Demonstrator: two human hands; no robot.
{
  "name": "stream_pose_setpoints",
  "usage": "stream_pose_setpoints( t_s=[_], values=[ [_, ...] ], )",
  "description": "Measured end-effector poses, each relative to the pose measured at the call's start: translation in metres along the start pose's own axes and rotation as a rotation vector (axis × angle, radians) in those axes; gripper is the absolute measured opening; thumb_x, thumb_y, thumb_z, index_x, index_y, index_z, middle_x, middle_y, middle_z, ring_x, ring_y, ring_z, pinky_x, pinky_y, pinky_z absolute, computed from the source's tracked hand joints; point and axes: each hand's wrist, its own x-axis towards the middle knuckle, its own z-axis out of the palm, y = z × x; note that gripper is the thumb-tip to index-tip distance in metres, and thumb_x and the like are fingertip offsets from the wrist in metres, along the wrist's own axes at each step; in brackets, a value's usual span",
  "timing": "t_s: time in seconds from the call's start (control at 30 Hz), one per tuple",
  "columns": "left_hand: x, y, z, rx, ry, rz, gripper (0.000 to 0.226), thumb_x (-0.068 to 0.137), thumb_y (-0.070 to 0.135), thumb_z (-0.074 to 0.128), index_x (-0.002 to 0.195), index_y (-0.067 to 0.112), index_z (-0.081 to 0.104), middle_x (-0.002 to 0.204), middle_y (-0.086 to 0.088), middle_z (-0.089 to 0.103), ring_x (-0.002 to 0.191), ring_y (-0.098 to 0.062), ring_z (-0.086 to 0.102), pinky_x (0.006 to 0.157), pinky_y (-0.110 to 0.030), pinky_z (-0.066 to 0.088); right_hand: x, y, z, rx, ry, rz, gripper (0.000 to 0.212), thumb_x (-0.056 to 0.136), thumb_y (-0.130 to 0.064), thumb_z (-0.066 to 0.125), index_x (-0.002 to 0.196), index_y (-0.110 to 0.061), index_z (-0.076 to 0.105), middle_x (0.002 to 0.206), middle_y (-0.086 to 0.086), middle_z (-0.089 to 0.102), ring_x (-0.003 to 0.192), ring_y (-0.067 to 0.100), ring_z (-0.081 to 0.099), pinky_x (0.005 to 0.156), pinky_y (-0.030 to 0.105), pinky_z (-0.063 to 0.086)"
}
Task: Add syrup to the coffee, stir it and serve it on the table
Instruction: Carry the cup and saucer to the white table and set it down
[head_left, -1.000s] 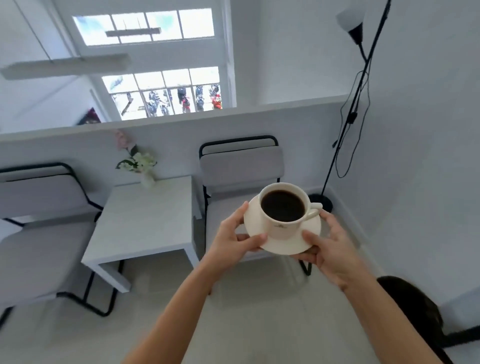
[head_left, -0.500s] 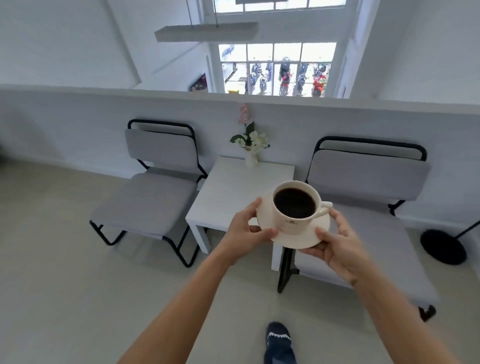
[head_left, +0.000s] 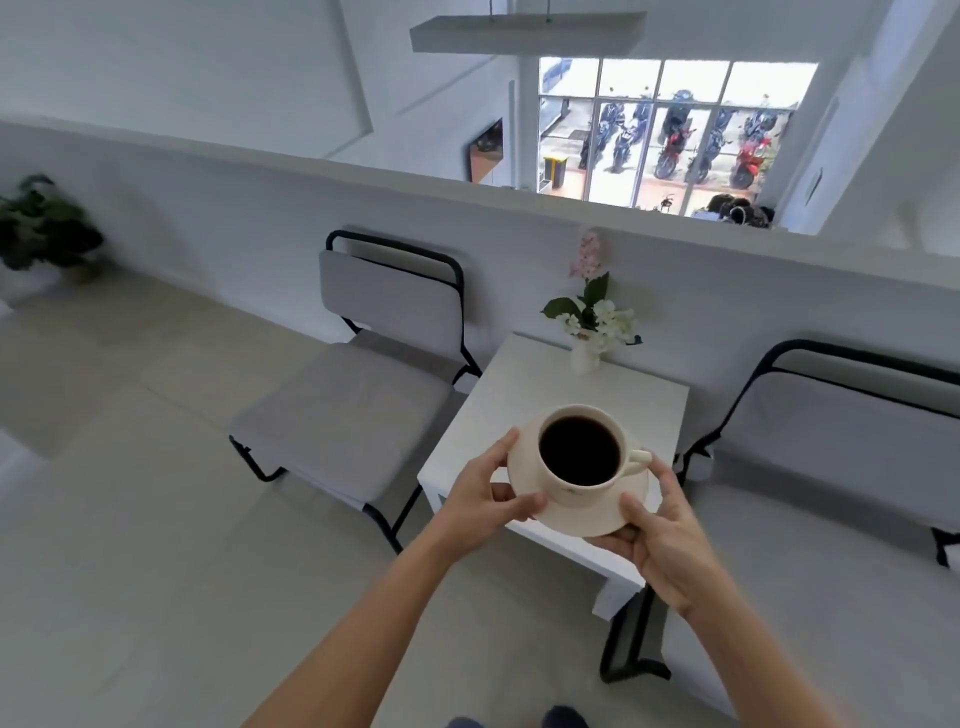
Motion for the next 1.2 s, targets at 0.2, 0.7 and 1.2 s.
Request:
stream_pose_setpoints(
  t_s=[0.2, 0.7, 1.2],
  values=[
    [0.074, -0.018, -0.04, 0.027, -0.046, -0.015, 0.099, 0.082, 0.003, 0.081, 0.159, 0.017, 0.021, 0.14, -0.008, 0.053, 0.083, -0.023, 0.067, 0.074, -0.03, 0.059, 0.075, 0.002, 0.02, -0.005, 0.051, 0.015, 0.054, 0.103, -0.001, 0.042, 0.143, -0.037, 0.037, 0.126, 0.028, 0.059, 0.08, 0.036, 0.074, 0.064, 0.044, 0.064],
    [0.242, -0.102, -0.095, 0.09, -0.257, -0.107, 0.1, 0.078, -0.002, 0.083, 0.15, 0.035, 0.025, 0.131, 0.017, 0.059, 0.09, -0.008, 0.073, 0.075, -0.026, 0.058, 0.217, 0.055, 0.037, -0.024, 0.348, 0.056, 0.059, 0.099, -0.012, 0.054, 0.145, -0.043, 0.035, 0.107, 0.019, 0.072, 0.085, 0.026, 0.075, 0.07, 0.042, 0.063],
    [0.353, -0.29, -0.063, 0.244, -0.362, -0.168, 0.105, 0.073, 0.013, 0.089, 0.152, 0.033, 0.024, 0.128, 0.007, 0.06, 0.091, -0.028, 0.069, 0.082, -0.033, 0.06, 0.346, 0.204, -0.057, -0.043, 0.434, 0.126, 0.063, 0.096, -0.005, 0.058, 0.147, -0.036, 0.035, 0.091, 0.014, 0.076, 0.08, 0.025, 0.075, 0.067, 0.041, 0.063]
  ],
)
